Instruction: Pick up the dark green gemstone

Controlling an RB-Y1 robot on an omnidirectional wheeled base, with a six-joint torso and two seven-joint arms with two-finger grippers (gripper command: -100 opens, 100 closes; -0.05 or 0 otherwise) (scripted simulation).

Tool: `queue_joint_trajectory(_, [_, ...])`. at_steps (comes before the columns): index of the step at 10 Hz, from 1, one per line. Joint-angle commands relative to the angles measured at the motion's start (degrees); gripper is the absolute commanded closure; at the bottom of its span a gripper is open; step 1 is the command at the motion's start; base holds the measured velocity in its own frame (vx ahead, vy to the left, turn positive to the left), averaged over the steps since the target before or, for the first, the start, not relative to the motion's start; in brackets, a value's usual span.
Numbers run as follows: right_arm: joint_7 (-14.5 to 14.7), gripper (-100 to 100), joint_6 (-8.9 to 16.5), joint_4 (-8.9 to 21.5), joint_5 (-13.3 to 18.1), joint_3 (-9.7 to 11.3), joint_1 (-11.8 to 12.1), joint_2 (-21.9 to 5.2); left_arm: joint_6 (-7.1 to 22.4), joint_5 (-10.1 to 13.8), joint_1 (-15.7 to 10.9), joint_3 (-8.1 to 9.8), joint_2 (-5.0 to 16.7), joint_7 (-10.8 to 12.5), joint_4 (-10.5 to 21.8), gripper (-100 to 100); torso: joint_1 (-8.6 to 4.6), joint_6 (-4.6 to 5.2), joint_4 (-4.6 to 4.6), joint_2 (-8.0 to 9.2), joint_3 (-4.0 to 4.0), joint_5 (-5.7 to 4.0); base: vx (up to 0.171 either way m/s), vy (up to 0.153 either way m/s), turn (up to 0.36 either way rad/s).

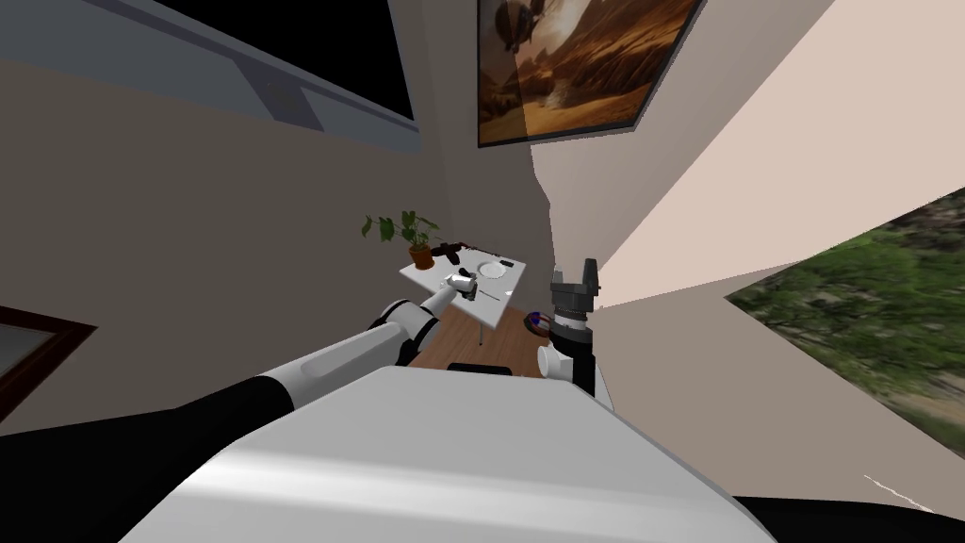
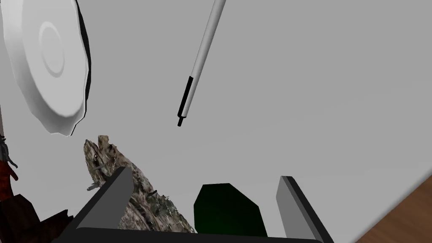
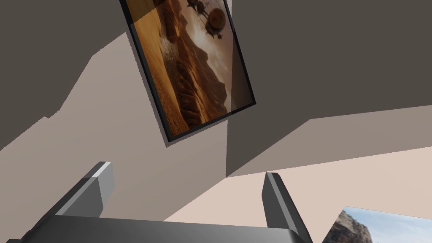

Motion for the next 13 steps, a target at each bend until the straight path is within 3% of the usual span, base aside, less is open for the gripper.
queue_joint_trajectory(1, [0.0, 0, 0.0, 0.0, 0.0, 0.0, 0.0, 0.0, -0.5, 0.6, -1.4, 0.20, -0.2, -0.6, 2.9, -100, 0.00, 0.00, 0.00, 0.00, 0.00, 0.00, 0.014, 0.039, -0.001])
queue_joint_trajectory(2, [0.0, 0, 0.0, 0.0, 0.0, 0.0, 0.0, 0.0, -0.5, 0.6, -1.4, 0.20, -0.2, -0.6, 3.0, -100, -0.12, 0.01, 0.01, 0.04, 0.02, -0.02, 0.002, 0.005, 0.003])
queue_joint_trajectory(4, [0.0, 0, 0.0, 0.0, 0.0, 0.0, 0.0, 0.0, 2.6, 0.6, -3.9, -0.45, -2.5, -0.3, 6.9, -100, -0.17, 0.02, 0.02, 0.06, 0.04, -0.04, 0.028, 0.077, 0.009])
queue_joint_trajectory(6, [0.0, 0, 0.0, 0.0, 0.0, 0.0, 0.0, 0.0, 2.6, 0.6, -3.9, -0.45, -2.5, -0.3, 6.9, -100, 0.10, 0.00, -0.01, -0.06, -0.03, 0.02, 0.036, 0.078, -0.004])
queue_joint_trajectory(9, [0.0, 0, 0.0, 0.0, 0.0, 0.0, 0.0, 0.0, 4.7, 0.3, -6.2, -1.03, -5.0, 0.0, 10.2, -100, 0.09, 0.00, -0.02, -0.11, -0.06, 0.02, 0.055, 0.110, -0.001])
queue_joint_trajectory(10, [0.0, 0, 0.0, 0.0, 0.0, 0.0, 0.0, 0.0, 4.1, 0.3, -5.8, -1.00, -4.7, 0.0, 9.7, -100, 0.24, -0.02, -0.03, -0.12, -0.07, 0.05, 0.024, 0.071, -0.011])
queue_joint_trajectory(11, [0.0, 0, 0.0, 0.0, 0.0, 0.0, 0.0, 0.0, 4.4, 0.2, -5.7, -1.04, -4.7, 0.1, 9.5, 0, 0.02, -0.01, -0.01, -0.02, -0.02, 0.02, 0.005, 0.013, 0.002])
queue_joint_trajectory(12, [0.0, 0, 0.0, 0.0, 0.0, 0.0, 0.0, 0.0, 2.6, -0.4, -4.3, -0.83, -4.8, -0.3, 10.0, -100, -0.19, 0.00, 0.01, 0.05, 0.03, -0.03, 0.042, -0.023, -0.045])
queue_joint_trajectory(13, [0.0, 0, 0.0, 0.0, 0.0, 0.0, 0.0, 0.0, 2.0, -0.6, -3.8, -0.76, -4.8, -0.4, 10.2, -100, -0.35, 0.01, -0.01, -0.02, -0.01, -0.07, 0.057, -0.038, -0.029])
